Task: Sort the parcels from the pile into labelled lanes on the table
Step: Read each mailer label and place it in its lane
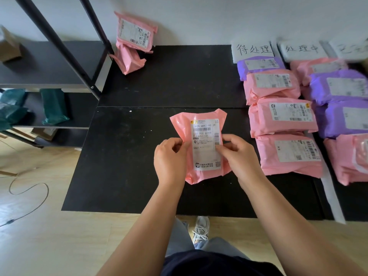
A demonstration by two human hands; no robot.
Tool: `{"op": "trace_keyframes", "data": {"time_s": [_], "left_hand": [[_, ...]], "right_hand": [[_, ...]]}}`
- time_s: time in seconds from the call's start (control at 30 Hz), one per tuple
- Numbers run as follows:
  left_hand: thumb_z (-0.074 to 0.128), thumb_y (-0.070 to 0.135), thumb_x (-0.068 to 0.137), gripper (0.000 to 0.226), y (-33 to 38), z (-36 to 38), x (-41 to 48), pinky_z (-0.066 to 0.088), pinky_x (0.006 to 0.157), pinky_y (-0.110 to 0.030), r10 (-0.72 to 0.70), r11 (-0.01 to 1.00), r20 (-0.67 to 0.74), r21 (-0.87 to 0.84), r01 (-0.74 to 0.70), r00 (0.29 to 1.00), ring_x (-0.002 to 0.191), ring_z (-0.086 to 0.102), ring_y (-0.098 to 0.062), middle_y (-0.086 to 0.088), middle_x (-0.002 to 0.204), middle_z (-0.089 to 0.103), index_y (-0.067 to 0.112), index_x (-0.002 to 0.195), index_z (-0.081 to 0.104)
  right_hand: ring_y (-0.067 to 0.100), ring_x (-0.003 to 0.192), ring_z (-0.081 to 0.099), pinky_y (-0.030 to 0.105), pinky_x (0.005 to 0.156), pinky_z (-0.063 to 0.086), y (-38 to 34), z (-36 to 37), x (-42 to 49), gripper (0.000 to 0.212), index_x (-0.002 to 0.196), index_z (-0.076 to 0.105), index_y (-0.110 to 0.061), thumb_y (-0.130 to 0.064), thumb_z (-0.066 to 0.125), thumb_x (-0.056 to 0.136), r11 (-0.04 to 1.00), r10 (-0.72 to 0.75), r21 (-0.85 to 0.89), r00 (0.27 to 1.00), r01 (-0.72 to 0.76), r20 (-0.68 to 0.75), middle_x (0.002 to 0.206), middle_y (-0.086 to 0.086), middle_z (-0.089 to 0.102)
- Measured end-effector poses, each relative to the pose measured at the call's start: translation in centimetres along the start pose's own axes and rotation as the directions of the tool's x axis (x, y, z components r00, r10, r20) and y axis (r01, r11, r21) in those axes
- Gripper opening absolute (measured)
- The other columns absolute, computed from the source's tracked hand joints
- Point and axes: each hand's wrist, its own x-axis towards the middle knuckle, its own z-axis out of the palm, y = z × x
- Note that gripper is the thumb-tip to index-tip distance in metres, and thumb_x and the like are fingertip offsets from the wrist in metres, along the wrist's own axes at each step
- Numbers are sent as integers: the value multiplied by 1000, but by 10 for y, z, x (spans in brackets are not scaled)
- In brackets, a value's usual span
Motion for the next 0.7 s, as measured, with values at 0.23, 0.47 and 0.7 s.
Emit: {"op": "trace_keyframes", "data": {"time_s": [0.23, 0.47, 0.7], "left_hand": [[69, 27, 91, 8, 19, -9, -4, 55, 82, -40, 91, 994, 30, -58, -89, 995, 92, 62, -15, 12, 86, 65, 21, 93, 73], [70, 23, 91, 12, 40, -23, -12, 56, 81, -28, 151, 979, 80, -149, -138, 985, 92, 64, -10, 8, 94, 69, 19, 101, 74], [67, 23, 93, 14, 49, -31, -14, 51, 67, -6, 159, 975, 77, -170, -144, 984, 87, 65, -4, 11, 97, 69, 19, 105, 72]], "right_hand": [[0, 89, 66, 11, 61, 50, -19, -10, 1, 10, 93, 70, -25, -33, 64, 94, 993, -38, 110, 995, 48, -92, 93, -13, 72], [-7, 86, 62, 5, 66, 48, -32, -26, 1, 9, 98, 70, -20, -27, 66, 95, 974, -207, 49, 958, 221, -200, 94, -14, 70], [-13, 82, 61, 2, 65, 45, -38, -31, -3, 5, 93, 69, -17, -22, 67, 94, 967, -215, 88, 950, 240, -225, 92, -14, 69]]}}
